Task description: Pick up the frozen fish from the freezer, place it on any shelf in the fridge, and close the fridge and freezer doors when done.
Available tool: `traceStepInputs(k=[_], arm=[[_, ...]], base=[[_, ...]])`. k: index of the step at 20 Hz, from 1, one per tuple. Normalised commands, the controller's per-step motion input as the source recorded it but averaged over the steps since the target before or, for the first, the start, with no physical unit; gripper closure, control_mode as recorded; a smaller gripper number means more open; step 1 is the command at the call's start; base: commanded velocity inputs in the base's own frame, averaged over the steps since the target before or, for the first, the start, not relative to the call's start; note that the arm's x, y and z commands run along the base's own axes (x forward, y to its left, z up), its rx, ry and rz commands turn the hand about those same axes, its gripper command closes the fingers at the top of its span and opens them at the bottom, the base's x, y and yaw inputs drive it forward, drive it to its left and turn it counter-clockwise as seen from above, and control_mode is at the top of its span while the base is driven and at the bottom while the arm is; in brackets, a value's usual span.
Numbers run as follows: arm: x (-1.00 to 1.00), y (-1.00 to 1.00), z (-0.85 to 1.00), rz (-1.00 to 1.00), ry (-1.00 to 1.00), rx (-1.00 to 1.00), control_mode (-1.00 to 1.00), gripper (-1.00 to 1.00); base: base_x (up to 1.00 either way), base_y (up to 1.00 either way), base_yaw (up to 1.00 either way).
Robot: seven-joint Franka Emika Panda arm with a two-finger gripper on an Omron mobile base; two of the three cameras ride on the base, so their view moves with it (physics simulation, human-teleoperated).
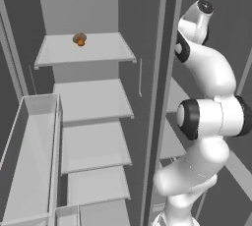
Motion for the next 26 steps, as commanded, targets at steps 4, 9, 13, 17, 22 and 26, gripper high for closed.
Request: traceStepInputs(k=[4,9,13,17,22,26], arm=[[0.49,0.0,-0.26,0.0,0.0,-0.03,-1.0,-1.0],[0.32,0.0,-0.36,0.0,0.0,-0.05,-1.0,1.0],[0.0,-0.01,-0.7,0.01,0.0,-0.07,-1.0,1.0],[0.0,0.0,-0.09,0.0,-0.01,0.0,-1.0,1.0],[-0.22,-0.02,-0.01,0.0,-0.01,0.01,-1.0,1.0],[-0.99,-0.17,0.0,0.0,-0.23,0.07,-1.0,1.0]], base=[[0.0,0.0,0.0],[0.0,0.0,0.0],[0.0,0.0,0.0],[0.0,0.0,0.0],[0.0,0.0,0.0],[0.0,0.0,0.0]])
